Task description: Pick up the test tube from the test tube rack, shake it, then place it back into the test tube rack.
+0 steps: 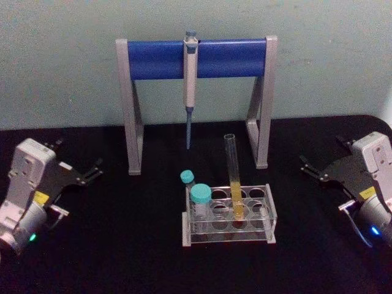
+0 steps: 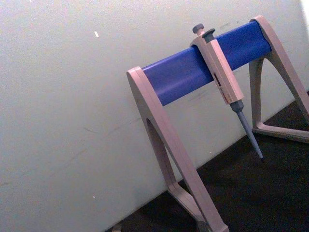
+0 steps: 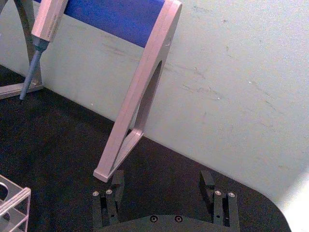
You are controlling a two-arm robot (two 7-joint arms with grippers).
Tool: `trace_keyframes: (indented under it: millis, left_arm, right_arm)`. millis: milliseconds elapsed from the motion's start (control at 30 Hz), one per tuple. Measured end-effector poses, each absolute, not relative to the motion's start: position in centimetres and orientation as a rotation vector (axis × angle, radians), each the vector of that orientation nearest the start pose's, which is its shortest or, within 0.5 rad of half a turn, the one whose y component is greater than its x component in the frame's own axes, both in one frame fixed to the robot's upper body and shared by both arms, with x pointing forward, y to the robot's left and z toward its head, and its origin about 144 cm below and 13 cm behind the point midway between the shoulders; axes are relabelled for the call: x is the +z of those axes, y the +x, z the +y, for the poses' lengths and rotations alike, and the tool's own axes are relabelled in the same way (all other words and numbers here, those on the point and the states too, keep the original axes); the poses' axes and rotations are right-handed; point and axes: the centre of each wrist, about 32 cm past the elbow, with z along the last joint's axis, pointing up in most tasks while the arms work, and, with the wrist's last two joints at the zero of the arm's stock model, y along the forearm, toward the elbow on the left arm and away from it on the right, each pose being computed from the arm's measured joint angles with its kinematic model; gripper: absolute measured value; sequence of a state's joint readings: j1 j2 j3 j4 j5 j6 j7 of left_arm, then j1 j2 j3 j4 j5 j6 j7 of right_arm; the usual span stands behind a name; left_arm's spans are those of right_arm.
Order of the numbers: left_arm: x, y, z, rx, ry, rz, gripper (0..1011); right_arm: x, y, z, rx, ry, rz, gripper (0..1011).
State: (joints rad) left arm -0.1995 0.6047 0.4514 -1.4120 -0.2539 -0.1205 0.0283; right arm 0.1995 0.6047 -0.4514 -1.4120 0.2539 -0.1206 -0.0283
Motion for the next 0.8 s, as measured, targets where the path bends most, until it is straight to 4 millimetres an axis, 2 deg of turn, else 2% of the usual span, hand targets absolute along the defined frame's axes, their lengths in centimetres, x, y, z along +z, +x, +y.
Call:
trace_keyframes:
  millis: [800]
  left_arm:
    - [113.98, 48.86, 30.97, 1.248, 0.304, -0.285, 1001]
  right_arm:
    - [113.98, 48.86, -30.96, -1.248, -0.304, -0.285, 1000]
